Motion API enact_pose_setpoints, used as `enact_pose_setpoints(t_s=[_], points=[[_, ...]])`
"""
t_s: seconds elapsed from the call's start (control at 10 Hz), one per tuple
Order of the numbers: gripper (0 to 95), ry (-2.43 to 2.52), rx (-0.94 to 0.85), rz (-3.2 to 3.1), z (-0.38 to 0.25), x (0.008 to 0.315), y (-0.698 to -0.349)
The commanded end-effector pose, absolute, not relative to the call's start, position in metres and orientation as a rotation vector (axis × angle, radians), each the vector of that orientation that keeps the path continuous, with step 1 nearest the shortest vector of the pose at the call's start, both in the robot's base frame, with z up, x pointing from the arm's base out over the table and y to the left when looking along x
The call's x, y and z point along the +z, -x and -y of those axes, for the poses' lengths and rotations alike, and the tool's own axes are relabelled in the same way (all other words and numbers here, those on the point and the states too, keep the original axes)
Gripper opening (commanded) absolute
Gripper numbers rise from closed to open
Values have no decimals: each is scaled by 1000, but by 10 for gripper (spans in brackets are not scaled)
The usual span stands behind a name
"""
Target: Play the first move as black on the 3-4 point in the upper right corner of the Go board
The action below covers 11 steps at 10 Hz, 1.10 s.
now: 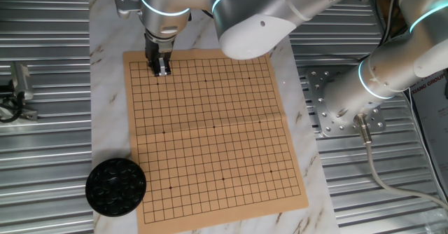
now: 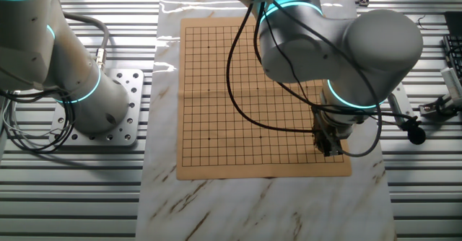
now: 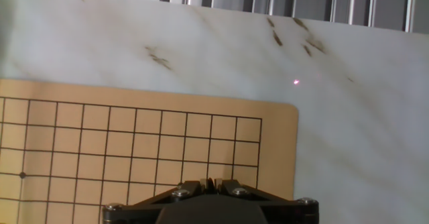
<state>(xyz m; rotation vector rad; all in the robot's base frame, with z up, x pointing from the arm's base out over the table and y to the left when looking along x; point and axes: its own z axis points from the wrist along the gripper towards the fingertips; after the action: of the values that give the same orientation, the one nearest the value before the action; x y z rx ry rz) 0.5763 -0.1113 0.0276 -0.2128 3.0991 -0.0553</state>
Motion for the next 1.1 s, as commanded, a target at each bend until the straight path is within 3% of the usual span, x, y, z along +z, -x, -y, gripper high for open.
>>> enact_pose_setpoints(t_s=[0.1, 1.1], points=[[0, 215, -58, -3099, 111, 27, -577], [0, 168, -92, -3094, 111, 26, -578]])
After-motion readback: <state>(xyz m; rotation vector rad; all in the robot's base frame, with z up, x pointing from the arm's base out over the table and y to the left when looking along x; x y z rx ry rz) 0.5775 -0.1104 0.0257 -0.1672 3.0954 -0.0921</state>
